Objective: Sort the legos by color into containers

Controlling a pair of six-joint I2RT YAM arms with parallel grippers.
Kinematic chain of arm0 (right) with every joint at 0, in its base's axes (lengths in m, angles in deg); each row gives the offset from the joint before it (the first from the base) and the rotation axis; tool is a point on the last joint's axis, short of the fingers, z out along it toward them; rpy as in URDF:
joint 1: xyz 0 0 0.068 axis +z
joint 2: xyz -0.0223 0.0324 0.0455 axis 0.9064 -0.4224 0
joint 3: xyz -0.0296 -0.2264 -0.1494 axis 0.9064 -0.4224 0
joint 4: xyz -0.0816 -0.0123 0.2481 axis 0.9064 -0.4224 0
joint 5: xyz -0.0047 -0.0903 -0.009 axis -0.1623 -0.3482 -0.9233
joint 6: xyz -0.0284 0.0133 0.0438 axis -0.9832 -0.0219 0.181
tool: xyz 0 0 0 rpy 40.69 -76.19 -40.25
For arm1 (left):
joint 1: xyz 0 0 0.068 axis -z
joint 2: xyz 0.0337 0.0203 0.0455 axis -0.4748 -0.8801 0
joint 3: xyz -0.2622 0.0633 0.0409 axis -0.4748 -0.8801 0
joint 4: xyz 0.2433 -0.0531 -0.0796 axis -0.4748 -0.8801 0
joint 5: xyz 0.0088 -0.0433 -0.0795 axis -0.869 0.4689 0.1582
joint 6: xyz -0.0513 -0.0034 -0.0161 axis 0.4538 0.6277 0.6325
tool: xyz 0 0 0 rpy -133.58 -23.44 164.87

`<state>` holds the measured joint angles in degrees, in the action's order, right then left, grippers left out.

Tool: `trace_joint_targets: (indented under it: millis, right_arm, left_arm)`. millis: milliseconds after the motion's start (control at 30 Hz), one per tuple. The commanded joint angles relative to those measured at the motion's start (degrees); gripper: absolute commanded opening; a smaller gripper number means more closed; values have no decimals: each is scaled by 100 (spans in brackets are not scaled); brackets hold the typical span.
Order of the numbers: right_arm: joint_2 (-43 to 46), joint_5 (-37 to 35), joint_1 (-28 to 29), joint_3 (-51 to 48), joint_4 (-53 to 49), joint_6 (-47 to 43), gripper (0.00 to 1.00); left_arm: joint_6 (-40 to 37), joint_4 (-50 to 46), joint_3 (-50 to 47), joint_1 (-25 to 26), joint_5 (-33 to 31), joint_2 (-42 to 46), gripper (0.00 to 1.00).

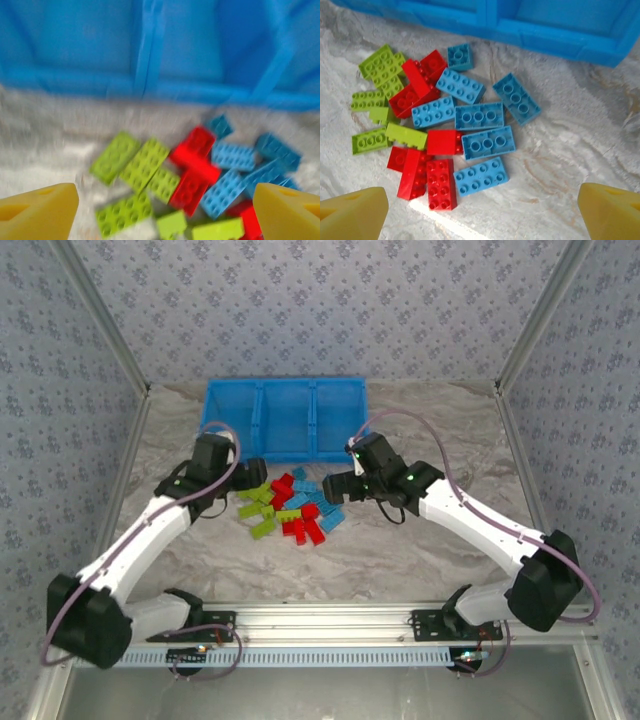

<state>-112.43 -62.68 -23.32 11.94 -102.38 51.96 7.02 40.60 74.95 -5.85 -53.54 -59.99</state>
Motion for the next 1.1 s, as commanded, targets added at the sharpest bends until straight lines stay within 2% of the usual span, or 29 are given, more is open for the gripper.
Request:
trace_joint_targets:
  millis: [0,67,233,333,467,633,767,933,1067]
  right_arm:
    - [-51,153,3,152,-253,108,100]
    - [-42,152,-3,152,-422,39,100]
    - [27,98,10,51,-509,26,100]
    - [79,100,13,-20,-469,59,100]
    - [113,39,12,-59,-477,107,100]
    - [130,-4,14,-59,-474,163,100]
    - [125,-5,23,-52,-477,208,100]
    - [115,-21,14,9,-506,233,100]
    - [133,-54,14,28,-538,250,100]
  left_arm:
    - [95,-1295,128,-396,593,-620,87]
    - [-28,-1286,233,-655,790,-974,86]
    - [-288,-910,585,-892,732,-1592,84]
    - [-319,-576,691,-1245,928,-1915,70]
    - [-498,-397,1032,-1396,1172,-2417,61]
    - [-505,-173,1202,-1381,1742,-2820,60]
    - [-606,-182,1227,-1369,1543,-3022,58]
    - [-563,-230,1160,-1366,1438,-3199,50]
    - [-428,-320,1012,-1376,957,-3176,44]
